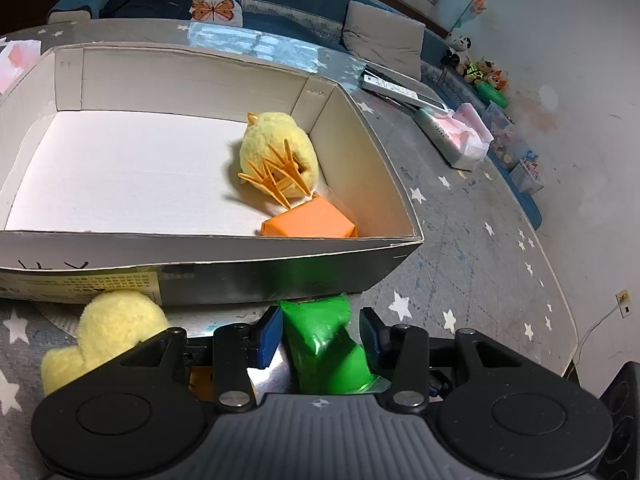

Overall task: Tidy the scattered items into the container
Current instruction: 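Lower the left tool onto the green packet and close on it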

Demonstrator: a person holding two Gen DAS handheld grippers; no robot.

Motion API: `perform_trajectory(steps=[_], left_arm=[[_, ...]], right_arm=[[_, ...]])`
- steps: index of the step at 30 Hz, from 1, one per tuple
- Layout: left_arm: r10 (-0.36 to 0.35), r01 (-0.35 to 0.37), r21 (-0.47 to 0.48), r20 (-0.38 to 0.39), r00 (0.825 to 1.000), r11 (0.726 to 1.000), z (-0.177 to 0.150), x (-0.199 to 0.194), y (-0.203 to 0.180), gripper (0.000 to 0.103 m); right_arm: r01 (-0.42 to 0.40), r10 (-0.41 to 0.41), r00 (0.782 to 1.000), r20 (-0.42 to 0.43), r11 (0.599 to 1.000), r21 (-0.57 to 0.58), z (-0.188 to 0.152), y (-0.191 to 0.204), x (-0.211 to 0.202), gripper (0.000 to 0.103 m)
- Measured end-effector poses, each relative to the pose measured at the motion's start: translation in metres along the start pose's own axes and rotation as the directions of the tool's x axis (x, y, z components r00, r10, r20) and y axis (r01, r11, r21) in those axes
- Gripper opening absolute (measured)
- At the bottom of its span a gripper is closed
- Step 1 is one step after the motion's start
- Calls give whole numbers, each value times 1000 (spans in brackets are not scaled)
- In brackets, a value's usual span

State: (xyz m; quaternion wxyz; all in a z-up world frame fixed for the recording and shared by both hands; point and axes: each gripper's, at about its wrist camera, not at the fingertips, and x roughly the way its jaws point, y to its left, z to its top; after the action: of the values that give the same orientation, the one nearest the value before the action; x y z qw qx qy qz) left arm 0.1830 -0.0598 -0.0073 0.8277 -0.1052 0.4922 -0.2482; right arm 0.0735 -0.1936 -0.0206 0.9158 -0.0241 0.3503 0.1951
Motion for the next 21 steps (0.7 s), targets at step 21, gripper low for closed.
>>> perform_trajectory(steps=[21], left_arm=[[65,-65,-64,-1,998,996,4,9,-13,45]], right_arm=[[17,-17,1000,0,996,84,4,-12,1,56]])
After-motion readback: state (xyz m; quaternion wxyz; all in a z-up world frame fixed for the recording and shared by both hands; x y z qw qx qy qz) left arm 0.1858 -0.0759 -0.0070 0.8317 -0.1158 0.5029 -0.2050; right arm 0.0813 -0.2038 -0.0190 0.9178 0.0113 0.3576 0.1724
